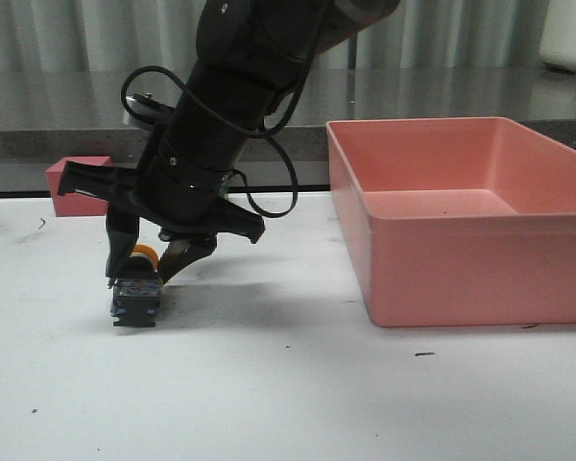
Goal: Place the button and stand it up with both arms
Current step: 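Carry the button toward the red cube and lower it onto the table, then open the right gripper and raise it away from the button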
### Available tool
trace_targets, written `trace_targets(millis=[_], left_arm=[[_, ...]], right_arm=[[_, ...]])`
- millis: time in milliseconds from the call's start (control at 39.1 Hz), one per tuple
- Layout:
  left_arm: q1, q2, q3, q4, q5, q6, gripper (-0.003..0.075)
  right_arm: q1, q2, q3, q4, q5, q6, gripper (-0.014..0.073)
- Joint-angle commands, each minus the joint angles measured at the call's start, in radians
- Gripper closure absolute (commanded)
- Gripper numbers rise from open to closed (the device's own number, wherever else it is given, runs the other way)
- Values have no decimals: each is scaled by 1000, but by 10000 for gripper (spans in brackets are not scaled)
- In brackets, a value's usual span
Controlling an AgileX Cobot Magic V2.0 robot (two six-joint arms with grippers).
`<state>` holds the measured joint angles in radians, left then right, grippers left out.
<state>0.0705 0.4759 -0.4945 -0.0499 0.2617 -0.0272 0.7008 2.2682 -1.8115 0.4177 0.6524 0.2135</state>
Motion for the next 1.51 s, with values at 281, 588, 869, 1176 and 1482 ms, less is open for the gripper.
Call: trace_targets(millis=[281,588,869,1176,1482], left_arm=[[1,12,-37,-2,-73,-6,29],[1,12,-37,-2,-73,-6,29],[1,12,-37,-2,-73,-6,29],[1,12,-37,-2,-73,-6,29],[1,12,-37,-2,-73,-6,29]], right_arm=[[-4,-37,-36,17,-25,3,379],[-4,-37,-36,57,-32,4,132],[-4,-79,-36,54,-40,1,107],[-4,-213,-36,46,-16,-71,468],[-14,-297,-36,0,107,-103,655]])
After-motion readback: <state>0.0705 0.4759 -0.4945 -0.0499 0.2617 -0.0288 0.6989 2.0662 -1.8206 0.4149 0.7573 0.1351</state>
